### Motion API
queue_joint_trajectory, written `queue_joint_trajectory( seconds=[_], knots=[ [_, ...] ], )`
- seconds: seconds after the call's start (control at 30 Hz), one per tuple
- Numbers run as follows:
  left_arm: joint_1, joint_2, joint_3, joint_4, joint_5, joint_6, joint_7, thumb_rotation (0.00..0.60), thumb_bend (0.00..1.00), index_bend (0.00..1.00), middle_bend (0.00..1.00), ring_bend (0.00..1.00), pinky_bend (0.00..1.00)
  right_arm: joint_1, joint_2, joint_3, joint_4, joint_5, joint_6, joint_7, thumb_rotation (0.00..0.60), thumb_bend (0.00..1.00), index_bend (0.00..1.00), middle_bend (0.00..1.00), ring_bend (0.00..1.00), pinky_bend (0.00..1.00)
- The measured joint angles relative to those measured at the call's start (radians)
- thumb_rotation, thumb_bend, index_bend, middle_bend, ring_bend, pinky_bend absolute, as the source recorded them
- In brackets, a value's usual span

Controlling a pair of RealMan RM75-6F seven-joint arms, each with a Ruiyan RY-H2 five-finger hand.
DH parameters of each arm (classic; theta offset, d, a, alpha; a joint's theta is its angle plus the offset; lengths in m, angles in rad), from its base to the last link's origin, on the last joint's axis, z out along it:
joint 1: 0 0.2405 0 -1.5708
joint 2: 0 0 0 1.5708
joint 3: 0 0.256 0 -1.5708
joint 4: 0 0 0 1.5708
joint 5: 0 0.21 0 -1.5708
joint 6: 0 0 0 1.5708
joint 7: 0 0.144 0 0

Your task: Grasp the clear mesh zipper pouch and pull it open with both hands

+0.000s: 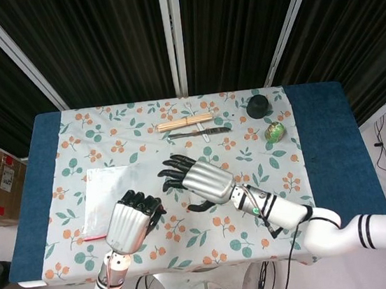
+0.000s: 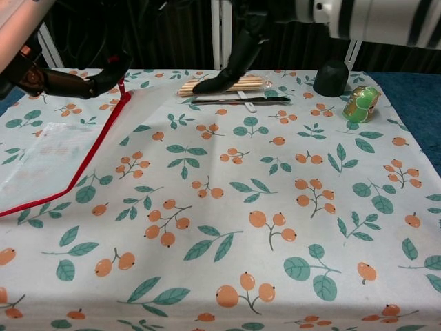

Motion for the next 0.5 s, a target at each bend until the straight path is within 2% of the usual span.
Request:
queue_joint_trajectory(
  seconds=[0.2, 0.5],
  knots=[
    [0.007, 0.012, -0.005, -0.006, 0.003, -0.004, -0.009, 0.6, 0.4, 0.76, 0.77, 0.67, 0.65, 0.059, -0.089, 0.005, 0.098, 0.028, -0.022, 0.058, 0.6, 0.19, 0.36, 0.15, 0.0, 0.0],
    [0.013, 0.02, -0.012, -0.019, 0.01, -0.012, -0.004, 0.6, 0.4, 0.76, 0.77, 0.67, 0.65, 0.103, -0.162, -0.013, 0.204, 0.02, -0.02, 0.215, 0.6, 0.22, 0.44, 0.19, 0.0, 0.0]
  ],
)
